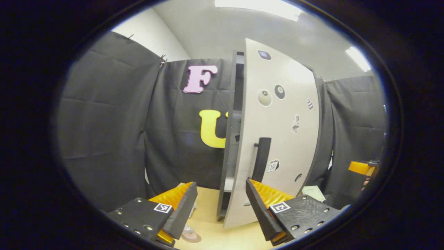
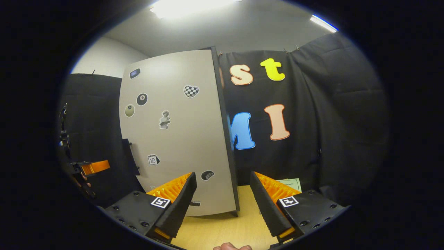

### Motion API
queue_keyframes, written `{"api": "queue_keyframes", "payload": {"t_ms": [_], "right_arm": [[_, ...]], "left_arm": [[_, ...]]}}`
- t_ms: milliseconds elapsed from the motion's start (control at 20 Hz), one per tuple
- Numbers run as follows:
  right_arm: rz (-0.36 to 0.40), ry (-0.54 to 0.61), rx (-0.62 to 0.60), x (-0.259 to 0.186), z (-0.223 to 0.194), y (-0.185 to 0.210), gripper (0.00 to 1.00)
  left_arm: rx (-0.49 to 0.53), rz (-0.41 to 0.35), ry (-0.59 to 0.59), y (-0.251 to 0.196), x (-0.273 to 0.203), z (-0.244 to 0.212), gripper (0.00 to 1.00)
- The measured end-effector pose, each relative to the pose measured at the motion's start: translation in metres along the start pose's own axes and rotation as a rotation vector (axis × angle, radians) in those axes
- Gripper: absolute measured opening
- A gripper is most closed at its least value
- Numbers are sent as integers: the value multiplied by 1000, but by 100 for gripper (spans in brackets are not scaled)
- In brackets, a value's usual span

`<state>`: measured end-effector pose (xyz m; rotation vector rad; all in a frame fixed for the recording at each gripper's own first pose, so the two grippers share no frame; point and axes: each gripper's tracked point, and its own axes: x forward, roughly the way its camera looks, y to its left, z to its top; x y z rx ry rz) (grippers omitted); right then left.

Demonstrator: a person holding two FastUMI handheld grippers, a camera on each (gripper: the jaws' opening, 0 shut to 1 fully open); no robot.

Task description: Open the cabinet door with the right hand, grasp the bottle in the cabinet with the left hand and place it on the coaster, then close the cabinet door with the right hand.

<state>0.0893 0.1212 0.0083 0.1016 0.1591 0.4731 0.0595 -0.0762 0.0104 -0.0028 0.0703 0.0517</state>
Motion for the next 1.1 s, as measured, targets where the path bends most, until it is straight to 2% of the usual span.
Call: {"api": "queue_keyframes", "payload": {"t_ms": [50,250,400,500,650,1050,1100], "right_arm": [[5,-6,6,-2,3,-7,98],[-7,-23,14,-12,10,-32,98],[-6,-28,28,-14,9,-37,98],[1,-19,18,-13,7,-38,98],[18,-14,21,-15,2,-37,98],[39,-18,36,-6,-1,-31,98],[43,-14,41,-4,-3,-29,92]], "left_arm": [[-22,15,-10,-7,-4,0,85],[-92,-20,-30,-46,-23,-5,86],[-69,-6,-27,-53,-29,-8,84],[-63,-18,-41,-60,-35,-4,88],[-50,-8,-67,-58,-48,4,84],[-17,12,-50,-53,-55,-2,86],[-18,8,-43,-53,-56,-4,84]]}}
